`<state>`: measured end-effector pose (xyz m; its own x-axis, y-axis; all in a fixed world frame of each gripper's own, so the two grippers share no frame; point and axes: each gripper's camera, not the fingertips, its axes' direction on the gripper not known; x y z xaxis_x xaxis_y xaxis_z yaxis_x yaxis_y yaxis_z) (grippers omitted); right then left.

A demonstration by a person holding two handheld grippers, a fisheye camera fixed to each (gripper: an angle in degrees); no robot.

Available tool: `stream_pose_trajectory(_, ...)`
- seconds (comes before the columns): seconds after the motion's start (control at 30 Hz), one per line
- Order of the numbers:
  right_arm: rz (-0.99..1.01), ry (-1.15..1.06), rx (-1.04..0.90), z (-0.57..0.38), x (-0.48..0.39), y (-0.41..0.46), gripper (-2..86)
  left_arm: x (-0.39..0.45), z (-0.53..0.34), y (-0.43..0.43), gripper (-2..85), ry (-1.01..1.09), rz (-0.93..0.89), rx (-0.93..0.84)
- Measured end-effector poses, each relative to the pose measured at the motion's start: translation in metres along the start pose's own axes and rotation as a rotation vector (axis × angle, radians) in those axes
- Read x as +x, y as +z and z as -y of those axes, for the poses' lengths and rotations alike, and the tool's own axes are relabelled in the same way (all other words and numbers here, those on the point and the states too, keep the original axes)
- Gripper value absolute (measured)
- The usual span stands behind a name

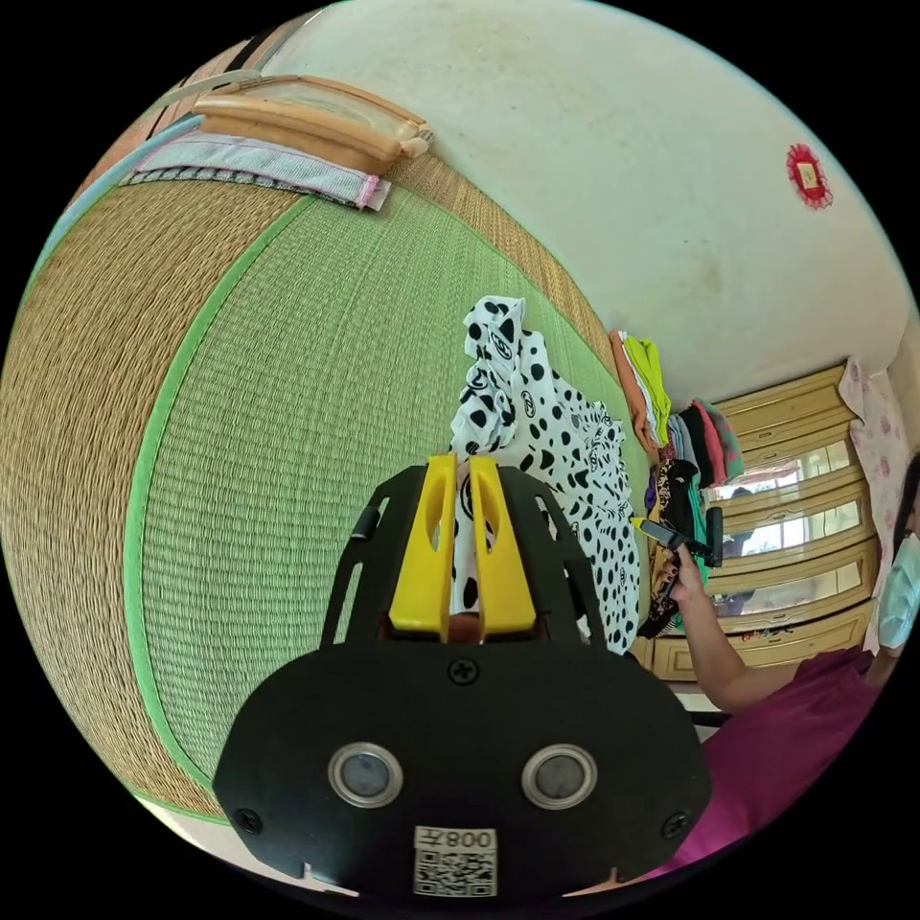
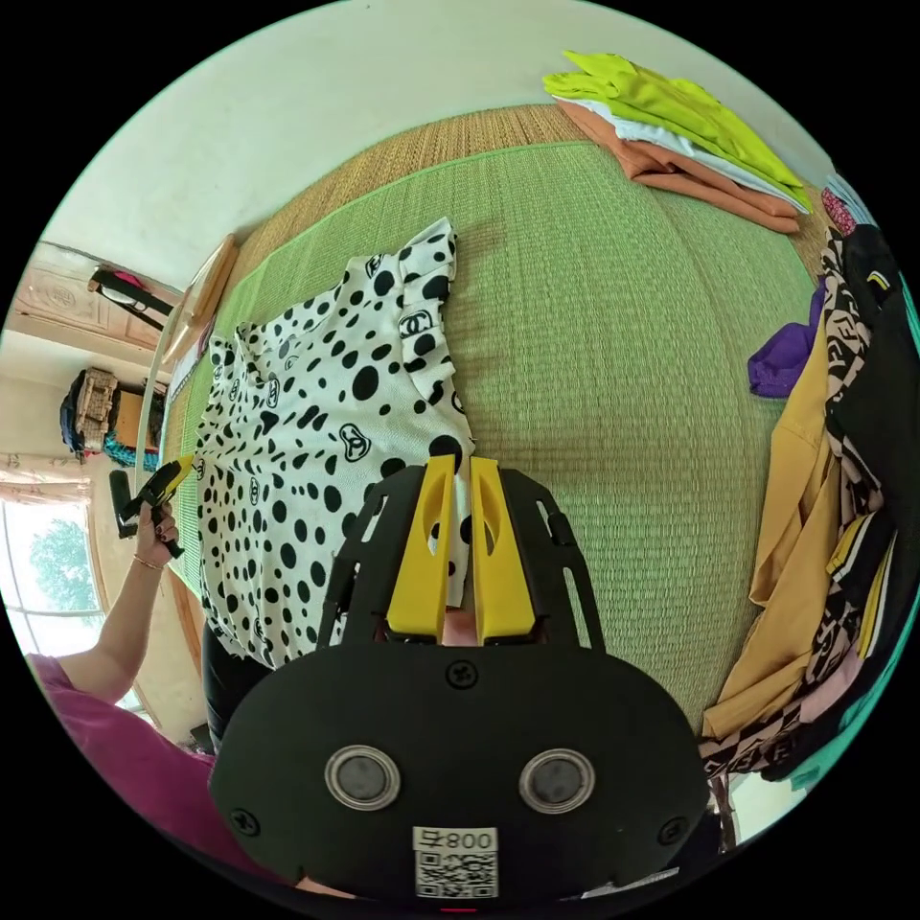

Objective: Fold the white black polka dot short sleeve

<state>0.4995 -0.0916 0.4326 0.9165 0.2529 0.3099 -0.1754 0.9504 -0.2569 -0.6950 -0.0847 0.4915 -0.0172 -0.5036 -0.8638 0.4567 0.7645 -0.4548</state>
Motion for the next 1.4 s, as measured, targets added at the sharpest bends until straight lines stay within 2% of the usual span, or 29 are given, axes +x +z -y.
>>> stream_pose_trajectory(0.23, 0.033, 0.013, 0.04, -0.023, -0.01, -0.019, 5.6, 0.023, -0.038, -0.004, 3.7, 0.054, 0.017, -0.092)
stream_pose_trajectory(0.4, 0.019, -0.02, 0.045, -0.019, -0.035, 0.0, 4.4, 0.043, -0.018, 0.022, 3.0, 0.11, 0.066, -0.122)
stream_pose_trajectory(0.57, -0.068, -0.026, 0.004, -0.005, -0.051, 0.025, 3.5, 0.051, 0.008, 0.058, 1.4, 0.12, 0.25, -0.184)
stream_pose_trajectory(0.83, -0.01, -0.048, 0.12, 0.003, -0.052, -0.002, 4.6, 0.075, 0.022, 0.046, 4.7, 0.216, 0.136, -0.022)
stream_pose_trajectory(1.07, -0.059, -0.07, 0.051, 0.066, -0.065, 0.034, 8.5, 0.077, 0.08, 0.093, 7.3, 0.201, 0.253, -0.057)
stream_pose_trajectory(1.4, -0.154, -0.132, 0.077, 0.085, -0.091, 0.046, 1.1, 0.092, 0.107, 0.131, 1.8, 0.253, 0.348, -0.064)
